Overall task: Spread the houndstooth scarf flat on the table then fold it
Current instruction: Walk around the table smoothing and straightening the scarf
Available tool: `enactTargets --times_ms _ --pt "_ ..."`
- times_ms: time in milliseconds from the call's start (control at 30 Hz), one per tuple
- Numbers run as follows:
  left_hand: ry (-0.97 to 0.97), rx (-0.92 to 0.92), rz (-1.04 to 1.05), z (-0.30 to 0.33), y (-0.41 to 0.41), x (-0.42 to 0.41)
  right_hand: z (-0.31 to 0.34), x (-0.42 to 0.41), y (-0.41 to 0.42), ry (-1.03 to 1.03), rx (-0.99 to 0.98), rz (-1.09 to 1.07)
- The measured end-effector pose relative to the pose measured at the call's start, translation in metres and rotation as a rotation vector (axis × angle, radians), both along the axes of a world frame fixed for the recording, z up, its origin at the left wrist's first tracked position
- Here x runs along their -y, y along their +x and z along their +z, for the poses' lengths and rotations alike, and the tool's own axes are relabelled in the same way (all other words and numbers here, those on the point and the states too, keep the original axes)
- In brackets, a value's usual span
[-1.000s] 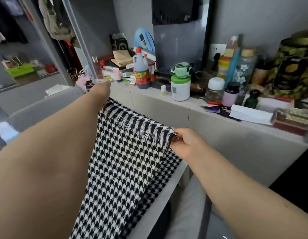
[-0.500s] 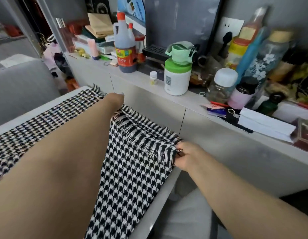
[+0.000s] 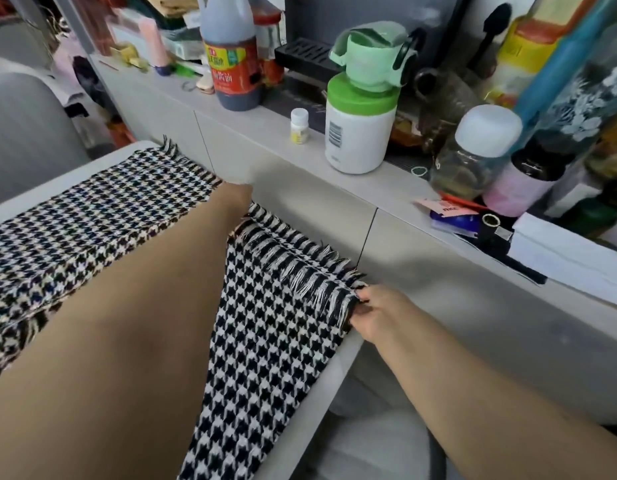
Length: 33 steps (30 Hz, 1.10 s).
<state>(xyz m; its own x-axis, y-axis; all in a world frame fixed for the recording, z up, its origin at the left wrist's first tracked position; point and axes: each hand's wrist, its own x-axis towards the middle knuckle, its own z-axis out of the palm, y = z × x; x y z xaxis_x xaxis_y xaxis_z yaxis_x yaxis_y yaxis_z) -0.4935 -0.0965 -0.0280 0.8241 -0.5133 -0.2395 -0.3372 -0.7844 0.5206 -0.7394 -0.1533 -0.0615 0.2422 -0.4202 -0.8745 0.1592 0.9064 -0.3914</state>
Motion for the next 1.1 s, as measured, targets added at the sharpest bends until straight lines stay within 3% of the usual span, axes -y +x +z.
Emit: enactTargets --times_ms 67,133,300,467,533,633,800,933,1000,1100 --pt "-0.061 -0.082 -0.012 -0.014 0.001 0.001 -0.014 0.009 0.004 -0.052 -0.073 0.035" --pt "-0.165 -0.228 0.021 -0.021 -0.007 -0.001 -0.018 0.011 0.005 -0.174 -0.134 0.217" --pt "-0.457 -0.252 0.161 -0.032 -0.044 -0.027 -0.001 -0.002 0.018 -0.568 -0.251 0.751" --pt "-0.288 0.02 0.284 -0.06 -0.098 -0.053 -0.012 -0.011 0.025 -1.169 -0.434 1.661" --pt "-0.207 0.084 0.304 -0.073 -0.122 -0.067 -0.024 -0.006 0.018 -1.296 -0.583 1.881" --pt "-0.12 0.162 0.286 -0.088 -0.159 -0.095 -0.028 -0.01 0.013 -1.338 -0.769 1.94" --pt "0.139 0.291 0.164 -0.098 -0.201 -0.164 -0.022 -0.026 0.007 -1.394 -0.866 2.087" --pt "0.312 0.279 0.261 -0.102 -0.216 -0.228 -0.013 -0.036 0.012 -1.336 -1.076 2.117" --pt "0.393 0.235 0.354 -0.101 -0.221 -0.258 -0.008 -0.051 0.016 -1.479 -1.027 2.14" --pt "0.517 0.115 0.489 -0.097 -0.232 -0.298 -0.003 -0.085 0.022 -1.647 -0.66 2.287"
